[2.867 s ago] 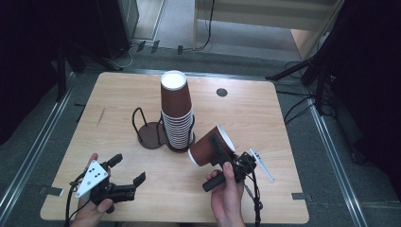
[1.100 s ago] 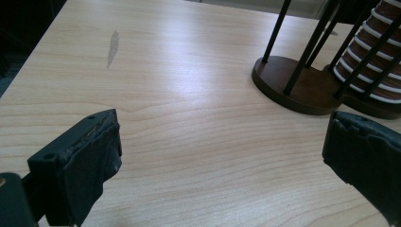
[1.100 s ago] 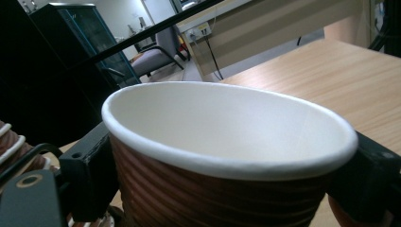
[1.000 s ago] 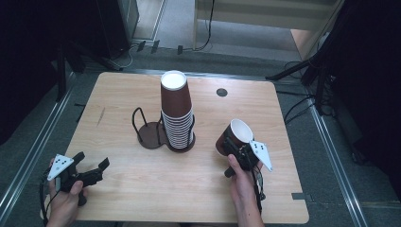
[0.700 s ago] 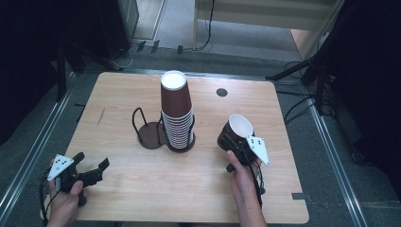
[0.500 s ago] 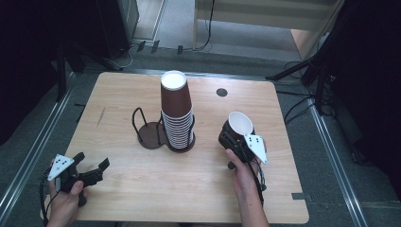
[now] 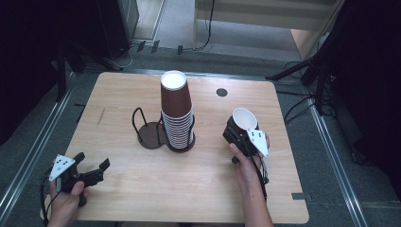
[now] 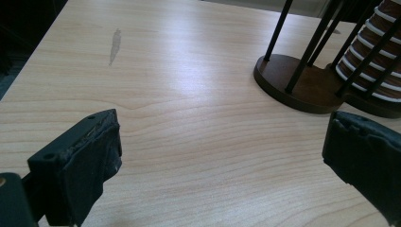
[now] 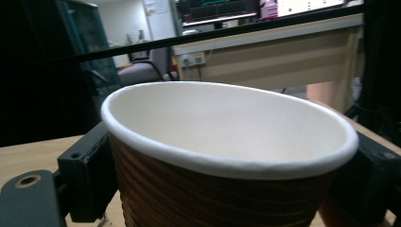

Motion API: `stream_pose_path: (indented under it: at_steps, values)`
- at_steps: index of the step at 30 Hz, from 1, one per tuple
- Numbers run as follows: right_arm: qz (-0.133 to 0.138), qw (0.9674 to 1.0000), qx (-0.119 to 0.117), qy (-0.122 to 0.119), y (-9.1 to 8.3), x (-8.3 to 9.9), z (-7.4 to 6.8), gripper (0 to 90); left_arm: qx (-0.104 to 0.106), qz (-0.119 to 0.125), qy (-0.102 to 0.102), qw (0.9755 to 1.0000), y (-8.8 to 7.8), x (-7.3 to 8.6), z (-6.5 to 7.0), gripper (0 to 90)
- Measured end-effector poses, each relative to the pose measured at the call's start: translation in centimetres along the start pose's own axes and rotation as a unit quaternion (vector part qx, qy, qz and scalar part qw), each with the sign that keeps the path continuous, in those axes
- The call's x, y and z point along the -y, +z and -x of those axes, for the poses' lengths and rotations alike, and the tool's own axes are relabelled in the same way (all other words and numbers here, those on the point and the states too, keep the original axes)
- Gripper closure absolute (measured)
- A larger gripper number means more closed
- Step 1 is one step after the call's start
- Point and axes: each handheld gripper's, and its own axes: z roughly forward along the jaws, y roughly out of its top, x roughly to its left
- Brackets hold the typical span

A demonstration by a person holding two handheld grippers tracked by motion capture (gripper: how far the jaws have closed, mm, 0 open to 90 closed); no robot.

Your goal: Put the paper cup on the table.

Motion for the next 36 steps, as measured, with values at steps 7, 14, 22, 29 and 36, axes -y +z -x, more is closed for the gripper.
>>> stream_pose_path:
  at_steps: [7,14,22,29,36]
  values:
    - [-0.003,0.9996,0.019,-0.023,0.8,0.7,0.8,10.3,0.000,0.000,0.002,1.0000,0.0,0.0,0.0,0.0]
    - [-0.007,0.9993,0.018,-0.033,1.4,1.3,0.7,10.4,-0.001,0.001,0.000,1.0000,0.0,0.0,0.0,0.0]
    - [-0.004,0.9984,0.022,-0.051,2.0,2.0,0.6,9.6,0.000,0.000,0.000,1.0000,0.0,0.0,0.0,0.0]
    - [-0.010,0.9973,0.021,-0.069,2.1,2.4,0.5,9.3,0.001,0.002,0.003,1.0000,0.0,0.0,0.0,0.0]
    - [-0.008,0.9963,0.016,-0.084,2.1,2.6,0.4,8.8,0.003,0.002,0.004,1.0000,0.0,0.0,0.0,0.0]
